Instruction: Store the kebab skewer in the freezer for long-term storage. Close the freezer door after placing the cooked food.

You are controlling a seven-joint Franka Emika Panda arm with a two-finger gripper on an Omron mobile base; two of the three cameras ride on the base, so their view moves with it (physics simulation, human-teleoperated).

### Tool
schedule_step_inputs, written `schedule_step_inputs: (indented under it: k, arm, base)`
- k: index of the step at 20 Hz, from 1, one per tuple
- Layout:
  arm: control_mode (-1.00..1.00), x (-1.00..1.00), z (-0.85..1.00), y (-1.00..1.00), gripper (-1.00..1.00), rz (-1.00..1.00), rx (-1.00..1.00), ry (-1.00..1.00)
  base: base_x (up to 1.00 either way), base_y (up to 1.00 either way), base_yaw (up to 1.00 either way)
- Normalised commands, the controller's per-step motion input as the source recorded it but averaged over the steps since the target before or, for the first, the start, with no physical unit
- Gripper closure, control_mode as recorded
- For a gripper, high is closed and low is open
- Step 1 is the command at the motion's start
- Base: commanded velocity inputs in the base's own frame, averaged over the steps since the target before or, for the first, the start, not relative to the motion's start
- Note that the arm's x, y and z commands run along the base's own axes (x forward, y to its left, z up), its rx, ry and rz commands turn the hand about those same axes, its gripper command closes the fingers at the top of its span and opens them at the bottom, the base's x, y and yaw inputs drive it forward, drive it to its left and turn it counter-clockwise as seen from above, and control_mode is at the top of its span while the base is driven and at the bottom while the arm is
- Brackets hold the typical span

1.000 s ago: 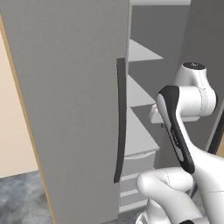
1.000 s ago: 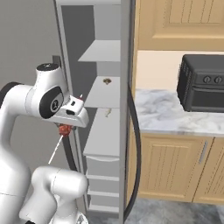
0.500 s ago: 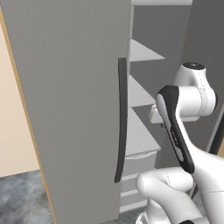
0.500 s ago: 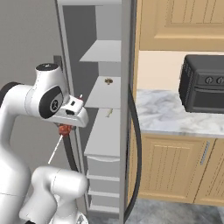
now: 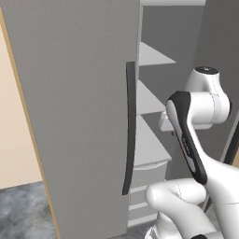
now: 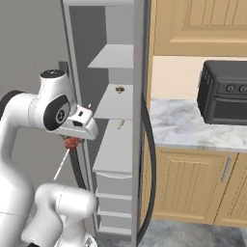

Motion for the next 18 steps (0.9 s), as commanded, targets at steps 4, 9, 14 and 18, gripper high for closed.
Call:
schedule_step_inputs:
  k: [4,9,14,18]
  arm:
    - [-1.00,0.60,-0.06,-0.12,1.00,0.03,0.00,-0.06]
    - [-1.00,0.62,-0.15,-0.13,1.00,0.11,0.00,-0.13]
    - [-1.00,0.69,-0.20,-0.07,1.00,0.06,0.00,-0.09]
    - [-1.00,0.75,-0.18,0.00,1.00,0.00,0.00,0.00]
  base:
    - [0.00,0.00,0.00]
    - [0.00,0.00,0.00]
    - [0.00,0.00,0.00]
    - [0.00,0.00,0.00]
